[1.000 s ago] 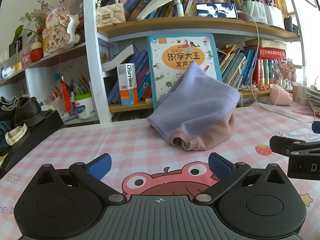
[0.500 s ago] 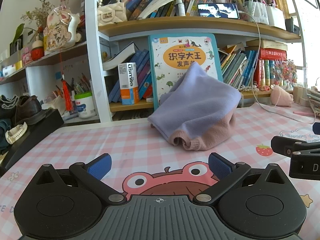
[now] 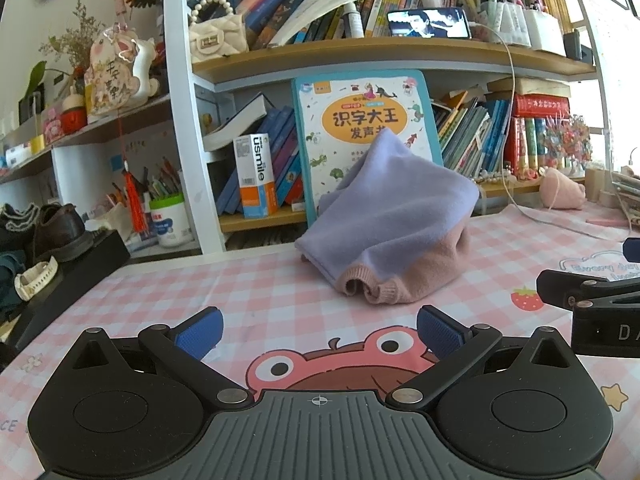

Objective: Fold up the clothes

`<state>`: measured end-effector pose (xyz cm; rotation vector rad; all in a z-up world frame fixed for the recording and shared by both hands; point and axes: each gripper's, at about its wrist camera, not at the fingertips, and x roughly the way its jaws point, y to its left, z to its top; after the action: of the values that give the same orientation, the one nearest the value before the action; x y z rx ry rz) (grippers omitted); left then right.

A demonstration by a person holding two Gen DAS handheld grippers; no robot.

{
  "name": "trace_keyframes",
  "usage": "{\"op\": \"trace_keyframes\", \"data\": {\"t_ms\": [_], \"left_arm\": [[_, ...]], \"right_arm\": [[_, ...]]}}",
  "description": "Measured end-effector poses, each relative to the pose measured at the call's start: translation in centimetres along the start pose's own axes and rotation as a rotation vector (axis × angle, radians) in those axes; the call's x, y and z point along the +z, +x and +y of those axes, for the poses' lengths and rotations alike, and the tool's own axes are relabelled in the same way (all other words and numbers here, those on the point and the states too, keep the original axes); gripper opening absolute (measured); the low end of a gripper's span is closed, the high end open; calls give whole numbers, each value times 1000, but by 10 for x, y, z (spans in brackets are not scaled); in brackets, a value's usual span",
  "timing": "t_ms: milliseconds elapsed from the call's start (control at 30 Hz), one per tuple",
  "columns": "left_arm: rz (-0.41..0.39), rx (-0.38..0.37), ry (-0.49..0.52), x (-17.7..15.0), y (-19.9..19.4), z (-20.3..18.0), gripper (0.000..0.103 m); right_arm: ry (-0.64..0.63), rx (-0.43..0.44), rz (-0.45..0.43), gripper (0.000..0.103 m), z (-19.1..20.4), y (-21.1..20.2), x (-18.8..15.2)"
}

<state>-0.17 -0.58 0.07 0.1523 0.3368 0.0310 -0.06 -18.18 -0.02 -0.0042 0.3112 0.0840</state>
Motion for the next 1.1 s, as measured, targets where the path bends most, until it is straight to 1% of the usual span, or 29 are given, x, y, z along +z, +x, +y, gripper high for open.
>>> {"op": "trace_keyframes", "data": {"t_ms": [167, 400, 633, 800, 933, 1100], "left_arm": [[-11, -8, 3, 0, -2, 0, 103], [-10, -4, -38, 1, -1, 6, 103], [3, -7, -18, 1, 1, 3, 103], [25, -16, -23, 0, 4, 5, 103], [25, -20, -34, -1, 4, 6, 103], [14, -22, -23, 0, 2, 4, 103]], "right_arm": [[2, -5, 3, 103, 0, 0, 0], [10, -7, 0, 103, -2, 0, 0], [19, -5, -19, 103, -3, -3, -1], [9, 4, -8, 103, -1, -1, 0], [-3, 4, -9, 103, 0, -1, 0], [-11, -2, -27, 103, 2, -4, -1]]}}
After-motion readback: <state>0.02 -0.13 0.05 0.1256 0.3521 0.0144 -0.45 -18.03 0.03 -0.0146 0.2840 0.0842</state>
